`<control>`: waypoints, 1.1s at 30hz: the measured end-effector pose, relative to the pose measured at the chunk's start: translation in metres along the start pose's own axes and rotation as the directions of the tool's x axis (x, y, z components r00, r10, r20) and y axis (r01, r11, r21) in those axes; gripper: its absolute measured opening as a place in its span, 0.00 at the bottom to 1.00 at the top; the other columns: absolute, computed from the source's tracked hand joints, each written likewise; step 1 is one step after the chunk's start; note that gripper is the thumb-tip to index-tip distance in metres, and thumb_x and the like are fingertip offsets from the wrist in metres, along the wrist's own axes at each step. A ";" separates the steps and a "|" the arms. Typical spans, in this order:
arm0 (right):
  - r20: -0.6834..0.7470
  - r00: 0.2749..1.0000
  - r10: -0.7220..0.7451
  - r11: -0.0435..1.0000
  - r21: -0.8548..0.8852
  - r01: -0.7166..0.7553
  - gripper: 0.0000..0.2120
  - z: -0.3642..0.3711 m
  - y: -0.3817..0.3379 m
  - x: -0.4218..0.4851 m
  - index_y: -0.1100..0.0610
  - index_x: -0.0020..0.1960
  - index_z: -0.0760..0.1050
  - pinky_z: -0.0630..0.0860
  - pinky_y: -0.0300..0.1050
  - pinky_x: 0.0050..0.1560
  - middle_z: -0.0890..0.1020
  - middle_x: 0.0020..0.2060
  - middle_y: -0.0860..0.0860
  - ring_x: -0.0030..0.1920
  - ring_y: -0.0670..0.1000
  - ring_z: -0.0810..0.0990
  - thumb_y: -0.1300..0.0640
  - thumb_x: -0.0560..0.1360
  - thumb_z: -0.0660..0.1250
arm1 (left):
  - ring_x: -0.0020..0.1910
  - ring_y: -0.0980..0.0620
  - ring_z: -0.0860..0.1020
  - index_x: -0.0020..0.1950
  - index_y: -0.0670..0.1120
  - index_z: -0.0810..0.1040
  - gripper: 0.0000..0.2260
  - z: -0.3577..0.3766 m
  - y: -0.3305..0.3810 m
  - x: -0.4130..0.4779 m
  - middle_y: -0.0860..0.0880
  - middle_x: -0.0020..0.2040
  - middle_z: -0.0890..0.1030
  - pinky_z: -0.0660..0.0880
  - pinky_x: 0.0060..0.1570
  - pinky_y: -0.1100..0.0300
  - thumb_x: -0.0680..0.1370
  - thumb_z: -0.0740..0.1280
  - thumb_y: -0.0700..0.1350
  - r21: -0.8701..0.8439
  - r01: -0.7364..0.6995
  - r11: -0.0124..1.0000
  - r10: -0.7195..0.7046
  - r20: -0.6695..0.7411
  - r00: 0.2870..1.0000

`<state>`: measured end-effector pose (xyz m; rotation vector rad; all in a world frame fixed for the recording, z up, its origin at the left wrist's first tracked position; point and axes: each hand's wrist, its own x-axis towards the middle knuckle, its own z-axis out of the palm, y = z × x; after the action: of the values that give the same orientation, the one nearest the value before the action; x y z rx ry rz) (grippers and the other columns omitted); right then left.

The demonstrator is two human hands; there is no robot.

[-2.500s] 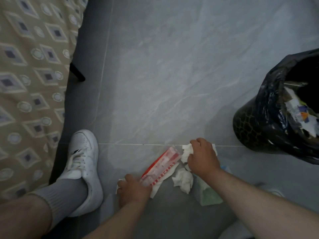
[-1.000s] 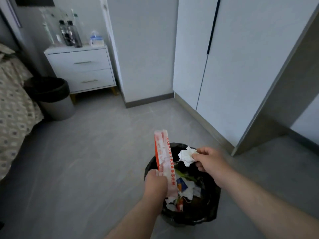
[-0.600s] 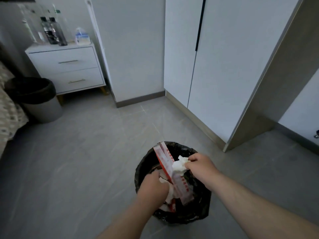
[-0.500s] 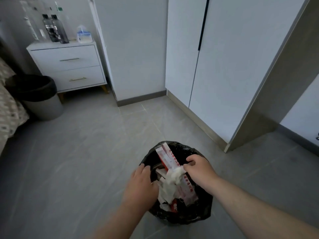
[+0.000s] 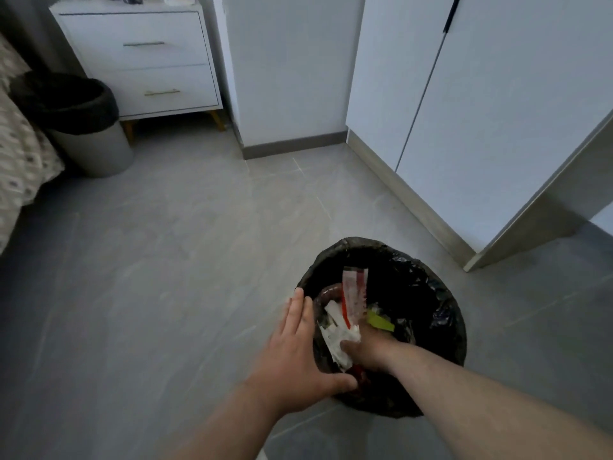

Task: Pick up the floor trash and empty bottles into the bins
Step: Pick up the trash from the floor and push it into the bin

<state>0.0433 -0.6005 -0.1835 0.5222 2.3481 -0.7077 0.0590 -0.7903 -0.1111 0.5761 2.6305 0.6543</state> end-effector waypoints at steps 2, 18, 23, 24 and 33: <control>-0.004 0.999 -0.034 0.998 0.051 0.034 0.41 0.003 0.001 -0.003 0.48 0.77 0.51 0.67 0.47 0.68 0.66 0.74 0.52 0.70 0.55 0.68 0.40 0.68 0.61 | 0.73 0.56 0.30 0.76 0.50 0.32 0.59 0.001 -0.001 0.001 0.56 0.73 0.26 0.42 0.75 0.57 0.62 0.65 0.73 0.003 -0.007 1.000 0.007 -0.005 1.000; -0.262 0.854 -0.451 0.892 -0.167 0.420 0.29 -0.048 -0.124 -0.150 0.55 0.76 0.57 0.60 0.47 0.72 0.62 0.75 0.52 0.74 0.52 0.60 0.48 0.78 0.60 | 0.78 0.50 0.49 0.78 0.48 0.53 0.31 -0.063 -0.079 -0.117 0.47 0.79 0.43 0.50 0.73 0.58 0.79 0.56 0.59 -0.186 0.261 0.947 -0.288 -0.135 0.948; -0.149 0.848 -0.509 0.846 -0.266 0.462 0.24 0.017 -0.149 -0.164 0.57 0.72 0.64 0.63 0.46 0.69 0.67 0.71 0.54 0.71 0.54 0.66 0.55 0.77 0.60 | 0.75 0.46 0.59 0.72 0.43 0.65 0.22 -0.042 -0.131 -0.167 0.42 0.76 0.58 0.56 0.71 0.58 0.80 0.60 0.49 -0.192 0.461 0.866 -0.477 -0.044 0.878; -0.120 0.858 -0.499 0.851 -0.255 0.459 0.23 0.034 -0.148 -0.160 0.57 0.72 0.65 0.64 0.46 0.68 0.68 0.71 0.55 0.70 0.55 0.67 0.56 0.77 0.61 | 0.73 0.46 0.62 0.71 0.43 0.66 0.22 -0.033 -0.141 -0.175 0.42 0.75 0.62 0.58 0.70 0.58 0.79 0.61 0.48 -0.204 0.487 0.849 -0.500 -0.015 0.866; 0.097 0.970 -0.221 0.948 -0.214 0.237 0.22 0.158 -0.075 -0.117 0.56 0.66 0.71 0.72 0.44 0.60 0.75 0.64 0.57 0.62 0.57 0.76 0.54 0.73 0.64 | 0.59 0.46 0.77 0.51 0.46 0.78 0.06 0.065 -0.196 -0.205 0.41 0.60 0.79 0.67 0.47 0.62 0.75 0.65 0.43 -0.186 0.673 0.715 -0.639 0.215 0.738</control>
<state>0.1604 -0.7751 -0.1849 0.1229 2.4044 -0.5431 0.2030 -1.0216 -0.2135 -0.3911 2.3213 0.6591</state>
